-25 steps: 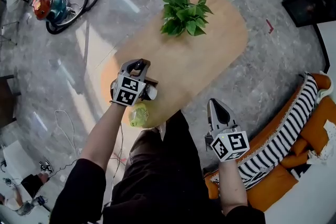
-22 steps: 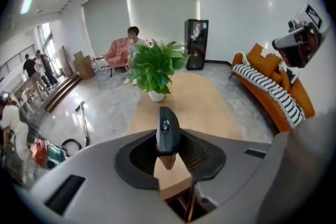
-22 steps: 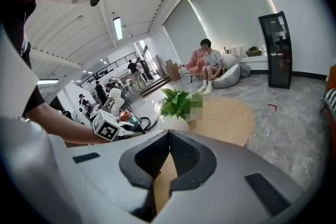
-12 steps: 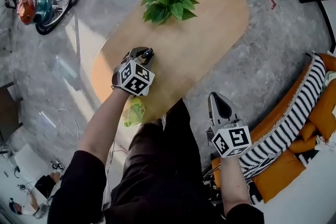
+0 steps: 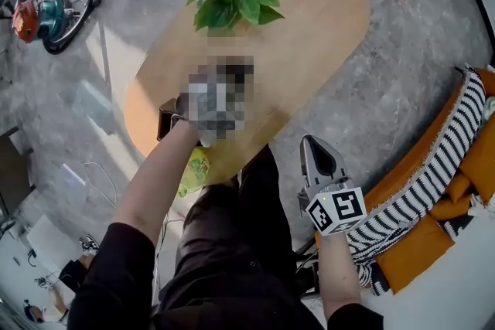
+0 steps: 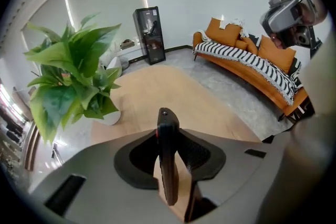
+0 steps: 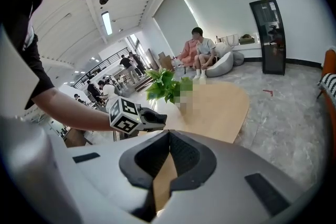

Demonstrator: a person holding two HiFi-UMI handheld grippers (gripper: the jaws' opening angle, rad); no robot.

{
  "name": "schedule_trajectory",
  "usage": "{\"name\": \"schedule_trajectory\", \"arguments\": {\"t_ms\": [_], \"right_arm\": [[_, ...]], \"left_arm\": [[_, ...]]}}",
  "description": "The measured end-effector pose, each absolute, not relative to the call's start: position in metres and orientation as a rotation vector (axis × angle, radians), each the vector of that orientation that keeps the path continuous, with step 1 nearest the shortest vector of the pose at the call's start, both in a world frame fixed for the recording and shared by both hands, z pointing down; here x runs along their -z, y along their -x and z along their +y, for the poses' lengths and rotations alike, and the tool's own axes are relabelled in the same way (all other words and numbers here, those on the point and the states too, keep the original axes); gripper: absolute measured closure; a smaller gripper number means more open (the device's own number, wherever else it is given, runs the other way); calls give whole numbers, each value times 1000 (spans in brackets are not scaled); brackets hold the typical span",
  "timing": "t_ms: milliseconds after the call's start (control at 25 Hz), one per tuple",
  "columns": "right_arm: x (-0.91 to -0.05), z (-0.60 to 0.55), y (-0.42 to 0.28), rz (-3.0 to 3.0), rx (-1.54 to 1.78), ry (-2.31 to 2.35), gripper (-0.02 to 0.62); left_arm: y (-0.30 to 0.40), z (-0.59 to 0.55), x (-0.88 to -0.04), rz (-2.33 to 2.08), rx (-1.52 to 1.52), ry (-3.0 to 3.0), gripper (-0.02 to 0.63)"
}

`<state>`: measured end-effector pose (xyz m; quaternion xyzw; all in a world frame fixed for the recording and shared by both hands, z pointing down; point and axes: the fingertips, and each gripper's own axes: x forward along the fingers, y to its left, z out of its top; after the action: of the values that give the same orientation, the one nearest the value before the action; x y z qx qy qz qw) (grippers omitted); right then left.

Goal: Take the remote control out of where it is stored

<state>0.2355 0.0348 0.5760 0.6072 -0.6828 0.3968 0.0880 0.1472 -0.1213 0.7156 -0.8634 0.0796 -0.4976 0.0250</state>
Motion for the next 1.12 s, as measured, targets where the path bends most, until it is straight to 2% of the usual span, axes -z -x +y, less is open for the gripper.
{"name": "schedule_trajectory", "arguments": {"t_ms": [520, 1120], "right_arm": [[-622, 67, -253, -1915, -1293, -1853, 588], [-637, 61, -255, -1883, -1283, -1819, 588]], "left_arm": [[-162, -102, -808, 9, 1677, 2444, 497], [-151, -80, -819, -55, 1778, 2572, 495]]}}
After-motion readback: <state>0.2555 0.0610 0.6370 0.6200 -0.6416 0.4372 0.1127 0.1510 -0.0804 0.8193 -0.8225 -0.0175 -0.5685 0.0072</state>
